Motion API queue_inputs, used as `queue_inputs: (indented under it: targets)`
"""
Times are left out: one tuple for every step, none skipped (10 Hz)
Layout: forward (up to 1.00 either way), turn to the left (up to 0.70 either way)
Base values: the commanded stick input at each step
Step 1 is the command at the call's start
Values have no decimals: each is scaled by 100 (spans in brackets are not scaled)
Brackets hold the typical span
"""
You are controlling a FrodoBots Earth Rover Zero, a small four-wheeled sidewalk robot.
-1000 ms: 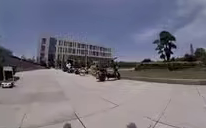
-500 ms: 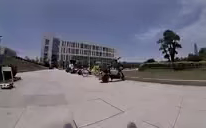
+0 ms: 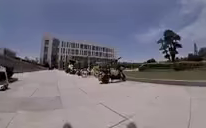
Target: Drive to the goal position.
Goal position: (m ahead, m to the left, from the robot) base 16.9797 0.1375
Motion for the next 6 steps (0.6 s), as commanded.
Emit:
queue_inputs:
  targets:
    - [45,27]
    - [45,27]
    - [45,27]
    - [45,27]
    - [45,27]
    - [45,27]
